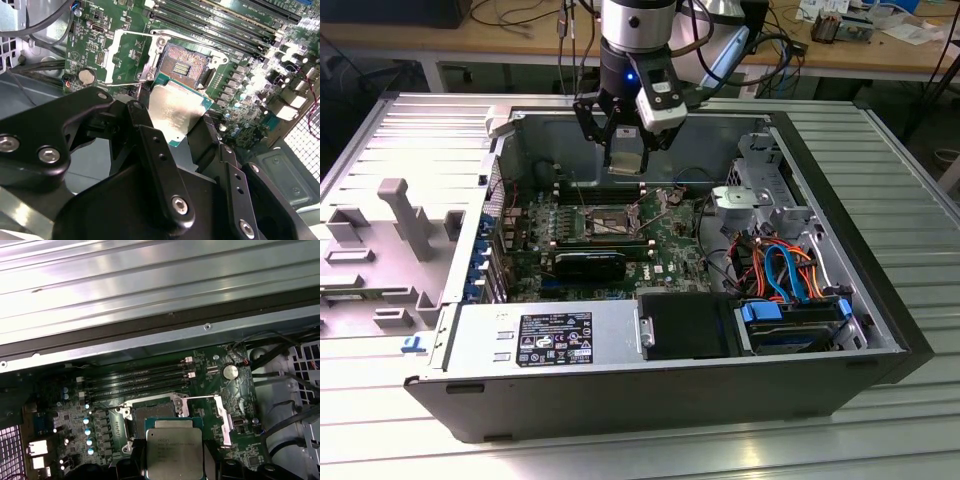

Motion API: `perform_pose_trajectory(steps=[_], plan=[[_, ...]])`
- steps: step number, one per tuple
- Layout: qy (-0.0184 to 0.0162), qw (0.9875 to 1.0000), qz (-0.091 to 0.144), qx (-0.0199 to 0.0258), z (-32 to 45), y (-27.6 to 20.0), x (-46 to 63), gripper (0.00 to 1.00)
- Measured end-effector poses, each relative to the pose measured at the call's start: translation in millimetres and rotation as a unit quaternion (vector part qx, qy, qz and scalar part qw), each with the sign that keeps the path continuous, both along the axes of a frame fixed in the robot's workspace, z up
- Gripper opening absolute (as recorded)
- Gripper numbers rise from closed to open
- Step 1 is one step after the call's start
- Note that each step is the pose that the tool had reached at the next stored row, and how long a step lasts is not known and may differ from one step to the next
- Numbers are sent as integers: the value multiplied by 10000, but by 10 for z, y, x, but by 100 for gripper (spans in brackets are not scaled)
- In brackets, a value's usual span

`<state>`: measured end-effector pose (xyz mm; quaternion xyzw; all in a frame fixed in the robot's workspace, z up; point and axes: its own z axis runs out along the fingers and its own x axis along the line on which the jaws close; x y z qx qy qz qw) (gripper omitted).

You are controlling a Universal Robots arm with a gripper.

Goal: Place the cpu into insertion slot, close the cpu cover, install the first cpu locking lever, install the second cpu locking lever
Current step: 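Place the cpu into insertion slot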

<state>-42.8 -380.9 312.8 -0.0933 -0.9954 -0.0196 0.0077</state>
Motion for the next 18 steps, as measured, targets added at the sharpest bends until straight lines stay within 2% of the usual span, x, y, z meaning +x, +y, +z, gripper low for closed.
perform_pose_trajectory(steps=[11, 18], plan=[[0, 9996, -286, -9, -3, -1, 0, 54], [0, 9988, -490, -14, -8, -1, 0, 54]])
